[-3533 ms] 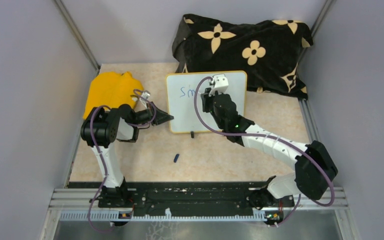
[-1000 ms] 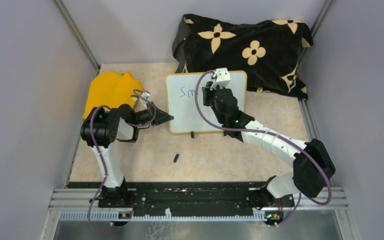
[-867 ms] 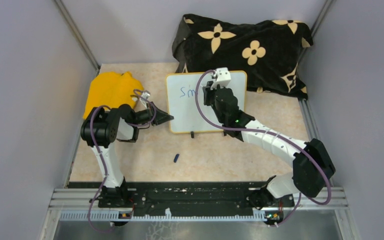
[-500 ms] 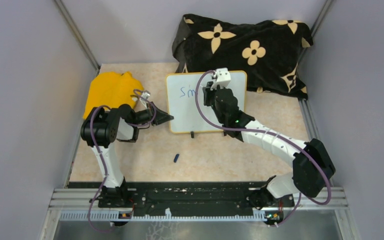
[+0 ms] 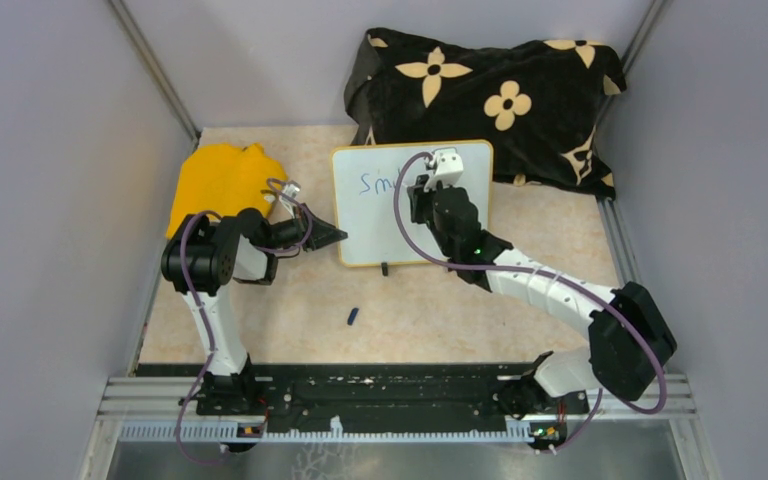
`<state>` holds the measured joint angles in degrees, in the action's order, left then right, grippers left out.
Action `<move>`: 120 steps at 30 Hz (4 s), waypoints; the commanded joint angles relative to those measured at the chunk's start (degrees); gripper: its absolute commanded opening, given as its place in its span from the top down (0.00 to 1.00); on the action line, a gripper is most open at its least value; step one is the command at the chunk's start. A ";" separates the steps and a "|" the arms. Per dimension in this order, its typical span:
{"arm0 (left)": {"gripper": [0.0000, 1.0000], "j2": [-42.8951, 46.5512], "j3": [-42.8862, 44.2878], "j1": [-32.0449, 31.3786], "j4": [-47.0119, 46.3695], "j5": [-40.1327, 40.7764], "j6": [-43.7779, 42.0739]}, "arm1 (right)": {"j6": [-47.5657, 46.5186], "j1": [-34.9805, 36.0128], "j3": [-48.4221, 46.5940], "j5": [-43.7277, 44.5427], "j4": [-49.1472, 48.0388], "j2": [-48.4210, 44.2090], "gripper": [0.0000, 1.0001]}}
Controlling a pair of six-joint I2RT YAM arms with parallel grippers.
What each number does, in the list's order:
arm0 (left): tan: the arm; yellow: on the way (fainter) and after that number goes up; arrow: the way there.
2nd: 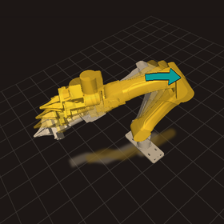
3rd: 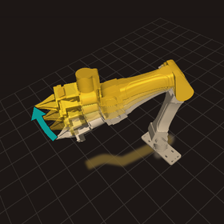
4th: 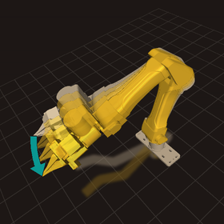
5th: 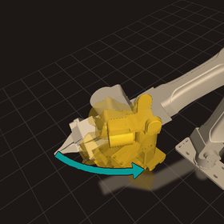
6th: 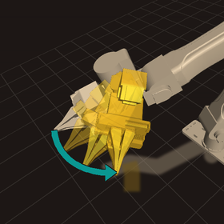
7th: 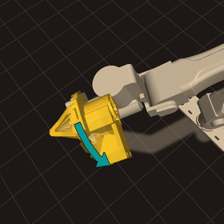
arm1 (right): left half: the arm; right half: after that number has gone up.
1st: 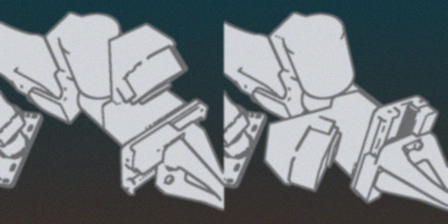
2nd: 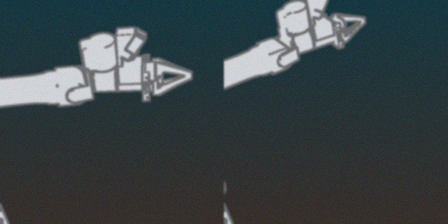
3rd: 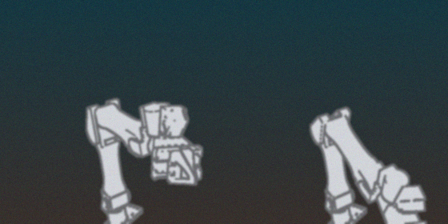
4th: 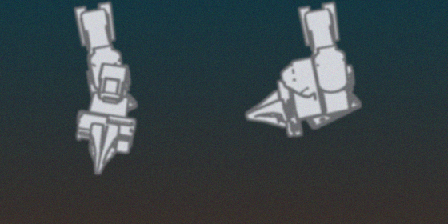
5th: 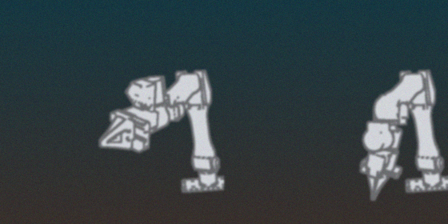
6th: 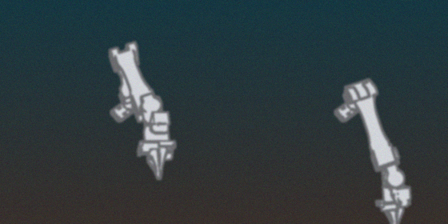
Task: Write a sentence on the whiteboard
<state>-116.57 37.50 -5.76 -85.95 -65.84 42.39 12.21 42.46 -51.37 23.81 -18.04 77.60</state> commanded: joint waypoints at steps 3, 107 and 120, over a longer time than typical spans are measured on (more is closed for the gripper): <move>1.00 -0.39 0.47 -0.04 -0.18 -0.19 -0.57 | 1.03 -0.76 1.48 -0.36 0.05 -2.47 1.00; 1.00 -0.32 0.46 -0.22 0.43 -0.28 -1.04 | 2.31 -3.68 4.12 4.47 3.13 -6.12 1.00; 1.00 -0.30 0.40 -0.31 0.52 -0.26 -1.14 | 1.52 -1.63 4.21 -3.40 -1.27 -10.39 1.00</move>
<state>-116.57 37.50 -5.91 -85.69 -65.87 41.89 14.83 39.64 -46.11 23.62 -15.00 69.73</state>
